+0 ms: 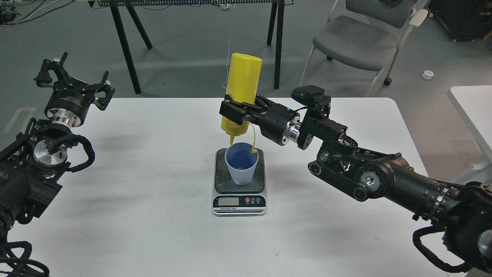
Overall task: Pour seasoning into cup on scale with both arms
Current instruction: 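Tilt the bottle upside down over the cup and squeeze sauce in, then turn the bottle upright and carry it back beside the scale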
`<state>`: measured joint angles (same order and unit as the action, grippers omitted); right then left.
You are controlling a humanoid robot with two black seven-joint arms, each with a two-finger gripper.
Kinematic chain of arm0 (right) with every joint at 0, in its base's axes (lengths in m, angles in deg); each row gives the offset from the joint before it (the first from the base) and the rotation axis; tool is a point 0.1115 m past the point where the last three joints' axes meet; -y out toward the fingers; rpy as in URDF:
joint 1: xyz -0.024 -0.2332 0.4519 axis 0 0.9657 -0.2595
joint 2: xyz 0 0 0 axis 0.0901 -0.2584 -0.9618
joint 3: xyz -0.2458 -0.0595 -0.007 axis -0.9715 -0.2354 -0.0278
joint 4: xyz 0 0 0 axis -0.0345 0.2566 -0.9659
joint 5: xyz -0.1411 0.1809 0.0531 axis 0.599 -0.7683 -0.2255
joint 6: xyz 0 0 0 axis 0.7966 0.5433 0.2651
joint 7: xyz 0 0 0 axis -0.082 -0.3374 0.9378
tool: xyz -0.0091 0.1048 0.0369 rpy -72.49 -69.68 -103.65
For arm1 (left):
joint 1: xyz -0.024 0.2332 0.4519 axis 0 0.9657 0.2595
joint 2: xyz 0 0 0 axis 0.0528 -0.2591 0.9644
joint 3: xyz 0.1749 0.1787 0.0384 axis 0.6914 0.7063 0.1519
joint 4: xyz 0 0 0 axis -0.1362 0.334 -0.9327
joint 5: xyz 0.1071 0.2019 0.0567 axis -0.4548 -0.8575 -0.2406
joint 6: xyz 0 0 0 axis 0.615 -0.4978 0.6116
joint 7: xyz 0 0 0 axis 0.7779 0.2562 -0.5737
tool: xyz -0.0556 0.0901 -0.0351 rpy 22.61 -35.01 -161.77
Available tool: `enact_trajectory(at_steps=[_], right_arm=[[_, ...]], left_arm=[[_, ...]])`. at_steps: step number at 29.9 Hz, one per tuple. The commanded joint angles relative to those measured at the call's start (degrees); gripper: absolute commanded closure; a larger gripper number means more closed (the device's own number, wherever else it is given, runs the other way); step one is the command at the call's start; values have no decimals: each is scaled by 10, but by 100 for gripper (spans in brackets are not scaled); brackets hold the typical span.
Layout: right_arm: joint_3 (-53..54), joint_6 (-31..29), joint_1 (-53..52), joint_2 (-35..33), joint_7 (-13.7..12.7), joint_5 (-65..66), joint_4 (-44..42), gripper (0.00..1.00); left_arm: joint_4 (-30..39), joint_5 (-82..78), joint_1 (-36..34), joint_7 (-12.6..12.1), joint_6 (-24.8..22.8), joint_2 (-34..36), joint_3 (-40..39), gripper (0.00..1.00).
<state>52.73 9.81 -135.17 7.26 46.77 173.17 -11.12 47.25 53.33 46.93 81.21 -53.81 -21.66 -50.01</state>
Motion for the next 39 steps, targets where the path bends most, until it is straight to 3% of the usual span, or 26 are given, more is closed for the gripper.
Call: enact_trajectory(at_steps=[1, 28, 33, 39], right_arm=[[-3, 6, 0, 1, 0, 4, -1, 74], [-21, 5, -32, -10, -3, 26, 31, 73], [-5, 0, -53, -69, -3, -28, 49, 73], [7, -20, -56, -175, -4, -215, 94, 73]], left_arm=[[0, 0, 1, 0, 0, -2, -1, 0], [2, 1, 5, 2, 0, -1, -4, 0], [2, 1, 6, 2, 0, 2, -4, 0], [2, 0, 6, 2, 0, -1, -3, 0]])
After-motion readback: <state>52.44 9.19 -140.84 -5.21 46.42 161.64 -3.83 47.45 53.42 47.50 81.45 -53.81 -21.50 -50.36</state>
